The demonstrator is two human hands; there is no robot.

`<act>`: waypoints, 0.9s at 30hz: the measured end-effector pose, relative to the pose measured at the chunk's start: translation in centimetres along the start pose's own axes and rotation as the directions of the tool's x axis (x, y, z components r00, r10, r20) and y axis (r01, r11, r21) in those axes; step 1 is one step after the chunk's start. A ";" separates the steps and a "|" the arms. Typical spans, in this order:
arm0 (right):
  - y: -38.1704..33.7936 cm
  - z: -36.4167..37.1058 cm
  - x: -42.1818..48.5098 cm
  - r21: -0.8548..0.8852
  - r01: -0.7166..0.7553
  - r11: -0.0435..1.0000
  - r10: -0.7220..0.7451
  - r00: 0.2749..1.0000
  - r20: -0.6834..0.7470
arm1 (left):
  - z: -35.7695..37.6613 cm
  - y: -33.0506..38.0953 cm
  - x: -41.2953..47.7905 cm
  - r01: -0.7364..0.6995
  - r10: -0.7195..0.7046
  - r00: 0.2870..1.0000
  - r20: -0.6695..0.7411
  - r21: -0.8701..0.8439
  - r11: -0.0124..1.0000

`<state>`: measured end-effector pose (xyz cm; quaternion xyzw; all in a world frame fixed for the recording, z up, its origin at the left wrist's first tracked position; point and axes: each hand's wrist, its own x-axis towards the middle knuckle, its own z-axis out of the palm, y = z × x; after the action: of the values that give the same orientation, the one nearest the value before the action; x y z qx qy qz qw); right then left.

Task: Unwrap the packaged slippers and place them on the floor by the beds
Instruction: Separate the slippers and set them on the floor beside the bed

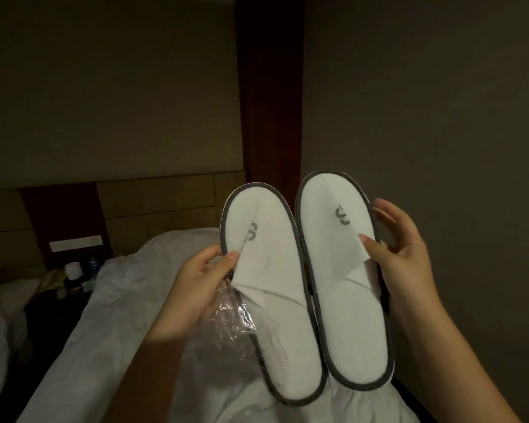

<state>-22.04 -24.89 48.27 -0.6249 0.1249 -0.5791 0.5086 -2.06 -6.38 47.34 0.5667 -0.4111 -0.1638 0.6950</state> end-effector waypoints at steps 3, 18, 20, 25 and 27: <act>0.2 0.0 -0.4 0.095 -0.127 0.987 0.125 0.992 0.028 | -0.3 -0.3 -0.5 0.002 -0.002 1.000 -0.008 -0.010 1.000; 2.5 -2.3 -2.2 0.093 -0.312 0.945 0.308 0.950 0.055 | 1.2 -3.8 -1.5 0.052 -0.052 0.999 -0.002 -0.082 0.995; 2.0 -3.7 -1.9 0.089 -0.295 0.951 0.294 0.956 0.024 | 2.5 -3.4 -1.0 0.042 -0.041 0.999 0.020 -0.086 0.995; 1.0 -8.3 -1.5 0.039 -0.271 0.962 0.273 0.961 -0.053 | 6.6 -3.5 0.5 0.039 -0.032 0.997 0.072 -0.105 0.994; 0.6 -11.0 -1.5 0.029 -0.268 0.963 0.270 0.959 -0.089 | 9.2 -4.0 0.8 0.046 -0.036 0.993 0.111 -0.087 0.995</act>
<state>-31.56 -29.41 44.84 -0.5704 0.2272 -0.5339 0.5813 -7.63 -14.18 44.14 0.5337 -0.4291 -0.2269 0.6925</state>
